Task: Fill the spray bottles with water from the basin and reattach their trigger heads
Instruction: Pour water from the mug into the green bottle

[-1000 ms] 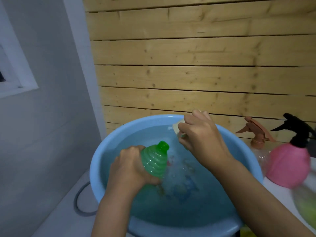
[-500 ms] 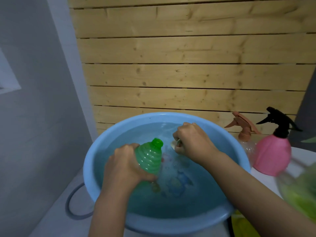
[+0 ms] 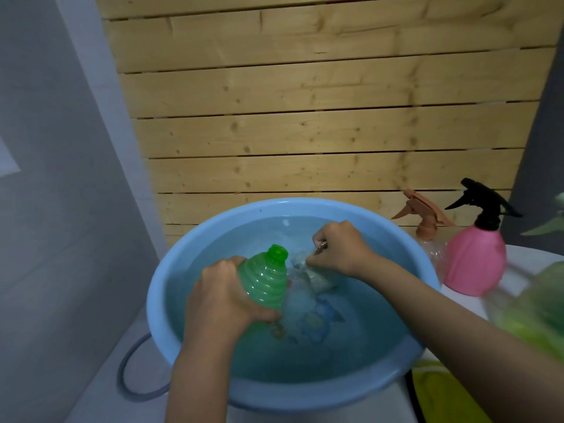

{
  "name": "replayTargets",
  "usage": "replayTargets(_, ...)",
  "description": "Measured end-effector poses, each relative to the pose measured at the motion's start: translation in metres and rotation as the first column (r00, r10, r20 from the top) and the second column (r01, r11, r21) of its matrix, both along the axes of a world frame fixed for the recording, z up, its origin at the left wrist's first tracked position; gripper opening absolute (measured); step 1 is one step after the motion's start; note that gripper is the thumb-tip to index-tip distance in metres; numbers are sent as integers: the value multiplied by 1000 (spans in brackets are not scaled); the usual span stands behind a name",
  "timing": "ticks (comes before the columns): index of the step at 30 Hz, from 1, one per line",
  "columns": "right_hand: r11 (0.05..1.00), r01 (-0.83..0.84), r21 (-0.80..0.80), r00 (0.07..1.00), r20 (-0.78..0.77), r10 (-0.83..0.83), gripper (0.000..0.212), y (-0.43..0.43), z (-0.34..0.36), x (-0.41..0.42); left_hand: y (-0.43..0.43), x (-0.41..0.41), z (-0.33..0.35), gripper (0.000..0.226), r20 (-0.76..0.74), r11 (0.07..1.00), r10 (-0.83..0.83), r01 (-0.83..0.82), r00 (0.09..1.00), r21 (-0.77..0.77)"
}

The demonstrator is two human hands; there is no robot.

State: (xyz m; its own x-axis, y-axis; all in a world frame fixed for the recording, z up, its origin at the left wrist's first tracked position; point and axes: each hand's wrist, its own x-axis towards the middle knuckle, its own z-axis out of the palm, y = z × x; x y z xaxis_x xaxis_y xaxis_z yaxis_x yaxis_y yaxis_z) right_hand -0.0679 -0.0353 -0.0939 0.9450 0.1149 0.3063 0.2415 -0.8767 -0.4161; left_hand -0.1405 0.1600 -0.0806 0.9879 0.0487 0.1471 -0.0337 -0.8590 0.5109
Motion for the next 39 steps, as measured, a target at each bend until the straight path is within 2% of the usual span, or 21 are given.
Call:
replayTargets(4,957,117,266,981,-181,-70,46,-6,4,2,0,-1,0,60,11,1000,1,-1,1000,-1)
replayTargets(7,875,205,439,940,-336,-52,50,-10,4,1,0,-1,-1,57,26,1000,-8,8,1000,-19)
replayTargets(9,839,264,476,898,-439,-34,45,-12,4,0,1,-1,-1,57,37,1000,-12,13,999,-22)
replayTargets(12,871,298,391,838,-544,-43,31,-11,6,-3,1,-1,-1,60,41,1000,-14,15,999,-26)
replayTargets(15,909,277,310,810,-584,-48,33,-11,6,-3,2,-1,-1,61,53,999,-9,10,999,-31)
replayTargets(19,970,228,85,787,-603,-132,28,-12,6,-5,2,0,-2,62,50,999,-11,13,999,-37)
replayTargets(23,974,199,-111,758,-612,-225,24,-10,4,-5,2,1,-3,63,61,998,-9,12,998,-60)
replayTargets(25,962,199,-189,742,-612,-274,30,-10,1,-4,3,1,-4,64,75,996,-17,23,997,-82)
replayTargets(34,936,247,-249,758,-552,-347,27,-11,1,-9,3,2,-3,66,152,991,-21,41,988,-128)
replayTargets(39,896,264,-356,816,-413,-405,15,-3,16,-24,2,1,-3,67,181,989,-38,63,983,-134)
